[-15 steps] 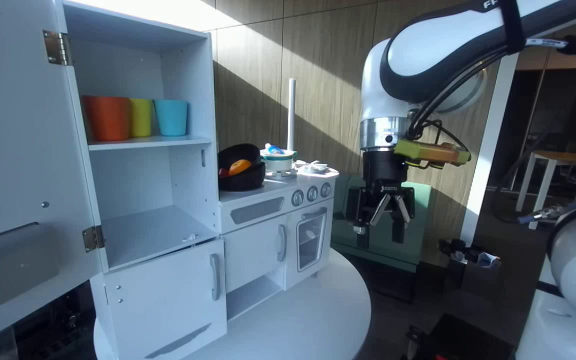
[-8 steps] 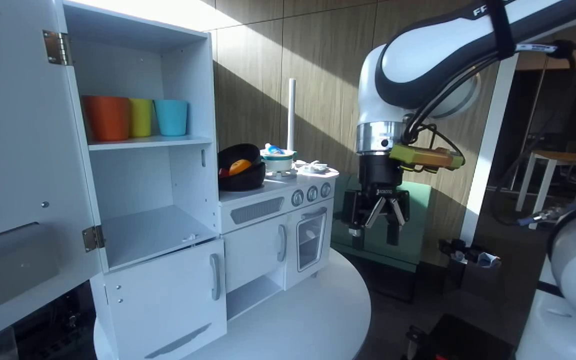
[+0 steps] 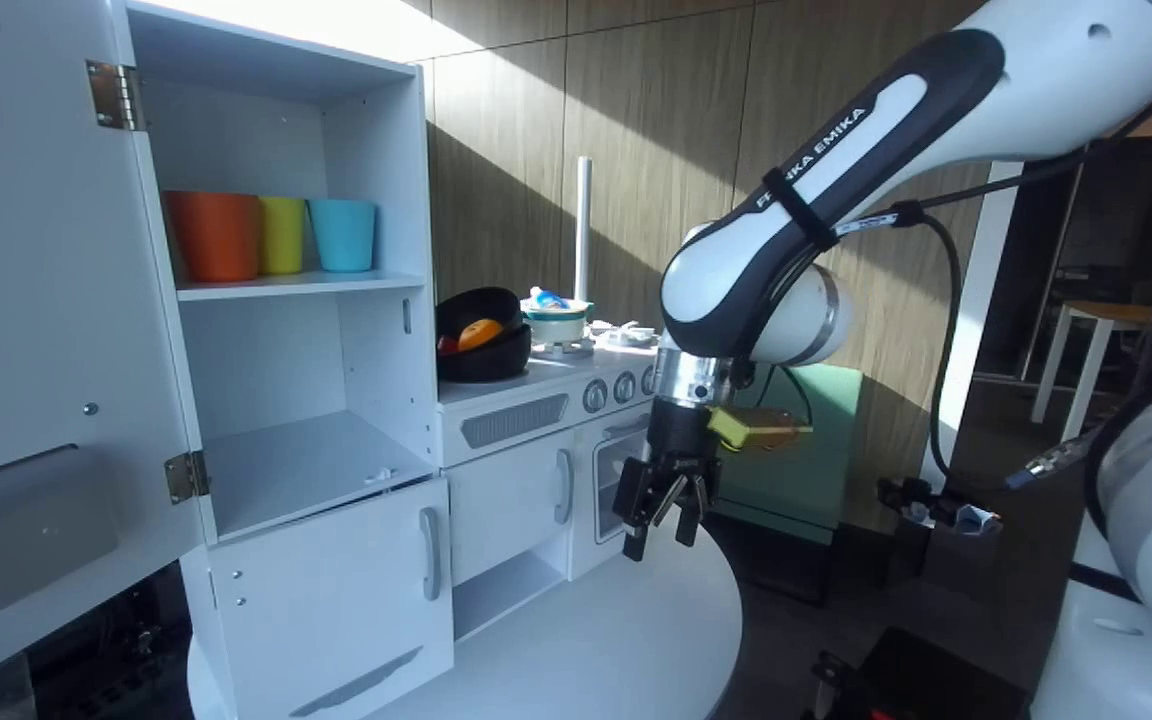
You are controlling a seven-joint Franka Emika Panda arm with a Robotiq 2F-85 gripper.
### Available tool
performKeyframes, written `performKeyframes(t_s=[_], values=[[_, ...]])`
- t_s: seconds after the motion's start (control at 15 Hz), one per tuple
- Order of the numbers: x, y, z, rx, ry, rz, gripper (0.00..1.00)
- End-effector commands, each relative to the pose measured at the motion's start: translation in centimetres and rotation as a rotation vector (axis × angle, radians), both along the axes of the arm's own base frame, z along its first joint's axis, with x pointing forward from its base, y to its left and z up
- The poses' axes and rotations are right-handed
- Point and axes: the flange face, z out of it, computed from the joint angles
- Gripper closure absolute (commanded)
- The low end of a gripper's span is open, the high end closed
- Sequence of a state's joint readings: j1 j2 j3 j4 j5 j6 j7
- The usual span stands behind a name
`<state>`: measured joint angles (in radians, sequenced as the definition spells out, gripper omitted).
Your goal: Pull open the doors to the three compartments
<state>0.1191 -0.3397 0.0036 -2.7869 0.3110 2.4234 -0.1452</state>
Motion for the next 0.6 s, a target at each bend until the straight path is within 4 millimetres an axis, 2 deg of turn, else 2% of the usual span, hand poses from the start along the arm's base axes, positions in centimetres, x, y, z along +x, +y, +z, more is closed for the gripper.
performKeyframes(t_s=[0.0, 0.27, 0.53], values=[[3.1, -1.9, -4.9, 0.002, -0.045, 0.047, 0.0], [7.1, 0.6, -6.0, 0.102, -0.143, 0.162, 0.0], [10.5, 4.9, -5.6, 0.088, -0.274, 0.188, 0.0]])
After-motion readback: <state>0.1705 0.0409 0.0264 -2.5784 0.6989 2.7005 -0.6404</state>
